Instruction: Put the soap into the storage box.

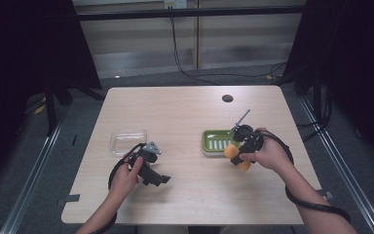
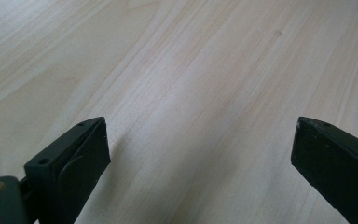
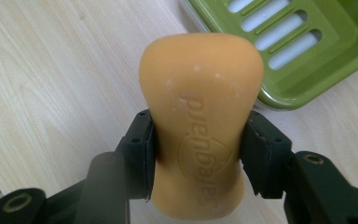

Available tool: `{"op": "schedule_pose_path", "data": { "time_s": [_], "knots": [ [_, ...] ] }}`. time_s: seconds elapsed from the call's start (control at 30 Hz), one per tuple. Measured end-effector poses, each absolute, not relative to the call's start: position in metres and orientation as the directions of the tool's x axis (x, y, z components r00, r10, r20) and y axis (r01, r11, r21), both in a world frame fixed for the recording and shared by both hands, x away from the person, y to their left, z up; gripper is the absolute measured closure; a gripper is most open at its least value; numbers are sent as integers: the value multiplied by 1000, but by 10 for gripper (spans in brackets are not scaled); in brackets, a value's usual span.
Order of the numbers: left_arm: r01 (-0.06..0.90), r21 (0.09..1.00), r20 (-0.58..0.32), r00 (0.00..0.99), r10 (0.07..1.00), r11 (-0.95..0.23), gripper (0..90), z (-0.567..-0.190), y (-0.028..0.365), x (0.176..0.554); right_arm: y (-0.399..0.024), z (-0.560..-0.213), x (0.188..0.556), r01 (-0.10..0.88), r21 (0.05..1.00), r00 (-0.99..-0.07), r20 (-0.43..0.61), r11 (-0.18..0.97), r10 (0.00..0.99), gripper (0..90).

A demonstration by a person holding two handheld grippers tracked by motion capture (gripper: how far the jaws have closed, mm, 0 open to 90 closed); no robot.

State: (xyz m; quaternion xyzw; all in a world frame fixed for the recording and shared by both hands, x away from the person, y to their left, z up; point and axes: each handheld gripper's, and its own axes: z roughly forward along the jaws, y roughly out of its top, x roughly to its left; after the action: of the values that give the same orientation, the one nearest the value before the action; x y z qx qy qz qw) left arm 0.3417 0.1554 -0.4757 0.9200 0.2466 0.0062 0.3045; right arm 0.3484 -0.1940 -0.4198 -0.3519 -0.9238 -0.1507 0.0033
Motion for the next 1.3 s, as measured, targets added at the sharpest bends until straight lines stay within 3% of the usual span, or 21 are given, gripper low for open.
{"op": "schedule_pose_path", "data": {
  "time_s": [1.3],
  "knots": [
    [449,564,-146,880,452,-693,41,-474,157,344,-192,-402,384,645,287,-753,78,709,653,502]
  ]
}}
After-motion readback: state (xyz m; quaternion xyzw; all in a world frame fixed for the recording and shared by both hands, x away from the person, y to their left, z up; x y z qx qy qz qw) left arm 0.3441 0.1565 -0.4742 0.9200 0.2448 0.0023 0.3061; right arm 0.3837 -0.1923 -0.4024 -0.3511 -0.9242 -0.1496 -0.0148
